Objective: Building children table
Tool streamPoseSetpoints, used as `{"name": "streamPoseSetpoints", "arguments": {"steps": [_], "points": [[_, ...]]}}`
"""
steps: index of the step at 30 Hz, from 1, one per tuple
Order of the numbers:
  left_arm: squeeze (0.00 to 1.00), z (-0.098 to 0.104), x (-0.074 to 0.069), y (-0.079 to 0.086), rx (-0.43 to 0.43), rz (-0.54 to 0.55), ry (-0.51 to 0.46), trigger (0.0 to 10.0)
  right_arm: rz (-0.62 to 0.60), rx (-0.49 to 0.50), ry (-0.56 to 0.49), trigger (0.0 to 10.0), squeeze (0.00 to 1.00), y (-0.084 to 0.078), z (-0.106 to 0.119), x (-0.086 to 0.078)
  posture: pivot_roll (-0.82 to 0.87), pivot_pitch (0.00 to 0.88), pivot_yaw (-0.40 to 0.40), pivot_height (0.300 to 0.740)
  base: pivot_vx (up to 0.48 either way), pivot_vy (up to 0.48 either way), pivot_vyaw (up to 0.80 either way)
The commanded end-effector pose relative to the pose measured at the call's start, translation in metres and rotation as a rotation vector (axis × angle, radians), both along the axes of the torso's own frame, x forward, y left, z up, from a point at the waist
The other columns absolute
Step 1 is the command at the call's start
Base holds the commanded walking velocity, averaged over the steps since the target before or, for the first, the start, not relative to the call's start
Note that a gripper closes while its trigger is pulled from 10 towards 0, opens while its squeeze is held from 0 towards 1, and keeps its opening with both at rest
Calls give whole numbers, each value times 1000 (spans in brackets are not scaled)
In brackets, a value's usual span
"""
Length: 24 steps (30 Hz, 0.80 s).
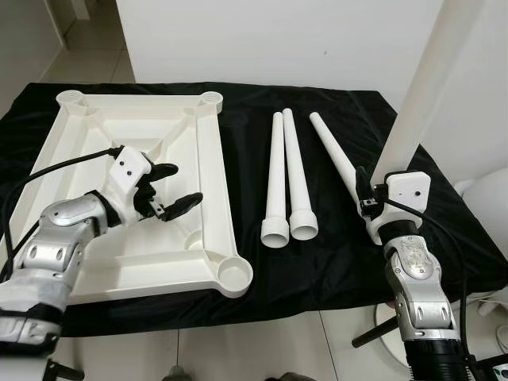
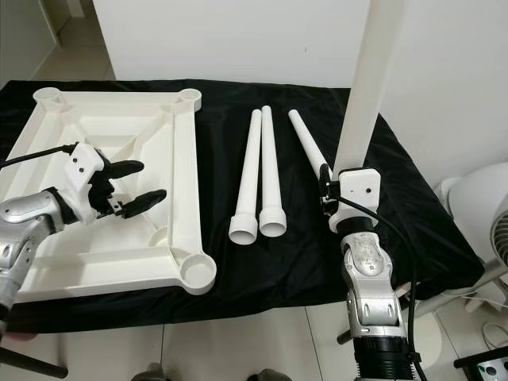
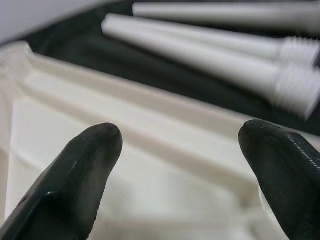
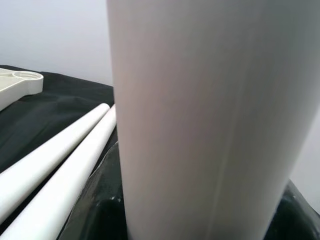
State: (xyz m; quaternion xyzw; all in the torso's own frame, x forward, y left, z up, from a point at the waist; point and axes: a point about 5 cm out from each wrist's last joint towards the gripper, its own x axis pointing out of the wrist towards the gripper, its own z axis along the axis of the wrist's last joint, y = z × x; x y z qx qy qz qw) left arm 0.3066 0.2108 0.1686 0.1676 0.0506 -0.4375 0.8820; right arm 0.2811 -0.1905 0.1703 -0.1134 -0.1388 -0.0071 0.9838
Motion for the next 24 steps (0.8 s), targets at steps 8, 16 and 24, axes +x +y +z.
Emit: {"name": "streamPoseSetpoints", "arguments": {"steps": [8,16,24], "points": [[0,-19,-16,5,97,-138,169,10000,1,-16,9,10000,0,-3,0,1,88,0,-55,740,0,0,0],[0,-47,-48,6,174,-243,353,10000,5,-31,20,10000,0,-4,-1,0,86,0,-69,740,0,0,0],[0,-42,-49,9,149,-223,341,10000,14,-37,23,10000,0,-3,-1,1,90,0,-77,740,0,0,0]]}}
